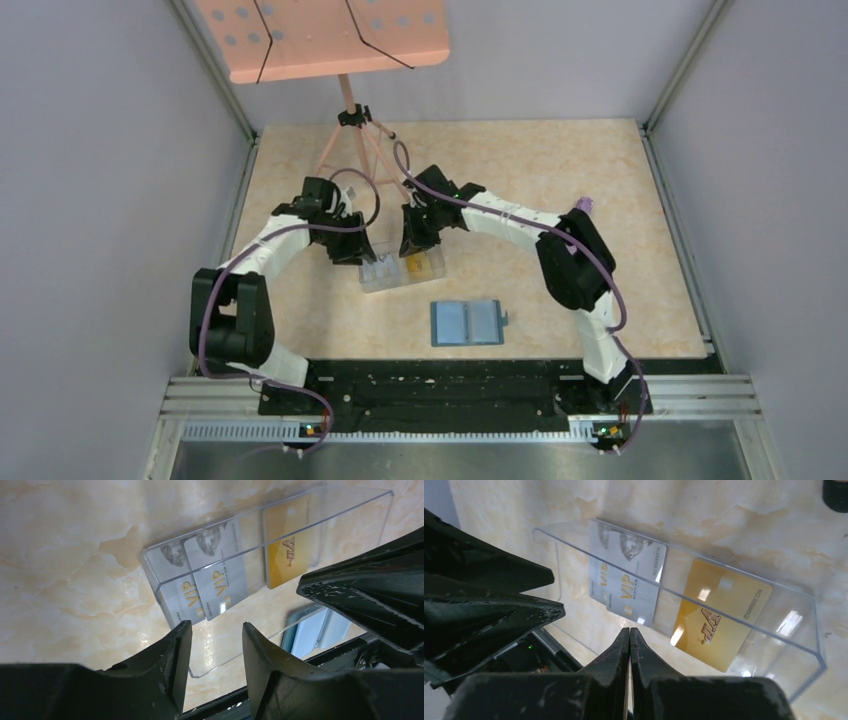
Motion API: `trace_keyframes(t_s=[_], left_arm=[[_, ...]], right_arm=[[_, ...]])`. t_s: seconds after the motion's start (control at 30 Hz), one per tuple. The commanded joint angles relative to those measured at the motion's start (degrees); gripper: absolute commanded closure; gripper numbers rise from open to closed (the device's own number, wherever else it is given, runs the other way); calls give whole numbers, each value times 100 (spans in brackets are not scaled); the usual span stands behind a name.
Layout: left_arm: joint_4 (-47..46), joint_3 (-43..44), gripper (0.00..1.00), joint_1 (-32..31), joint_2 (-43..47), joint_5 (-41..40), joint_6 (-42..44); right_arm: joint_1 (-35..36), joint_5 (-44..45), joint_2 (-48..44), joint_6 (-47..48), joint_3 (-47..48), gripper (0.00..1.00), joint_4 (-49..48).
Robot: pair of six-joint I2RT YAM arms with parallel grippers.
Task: Put the credit cards into the card holder
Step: Pick up the credit card from the storage box.
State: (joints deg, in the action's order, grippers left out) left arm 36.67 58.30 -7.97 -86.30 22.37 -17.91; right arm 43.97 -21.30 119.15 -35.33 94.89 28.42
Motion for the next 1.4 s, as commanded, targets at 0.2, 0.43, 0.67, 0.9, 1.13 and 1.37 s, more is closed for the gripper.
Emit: trace_keyframes(t_s=[0.2,0.43,0.67,0.9,1.13,1.37], left_arm=[[165,233,52,-223,-456,-713,148],[118,222,52,-307,-765,-790,54],[89,220,52,-504,-892,-1132,-139],[57,213,52,-583,-1109,-1361,-274],[-79,213,52,-583,-1328,-1211,-463],[-359,219,52,-583,-1354,-722,-571]], right_arm=[[298,357,610,395,590,100,112],[471,718,885,688,792,100,461],[561,943,1017,910,752,100,541],[613,691,1151,921,661,100,268],[614,707,1384,739,551,100,155],[622,707,1552,620,428,100,13]])
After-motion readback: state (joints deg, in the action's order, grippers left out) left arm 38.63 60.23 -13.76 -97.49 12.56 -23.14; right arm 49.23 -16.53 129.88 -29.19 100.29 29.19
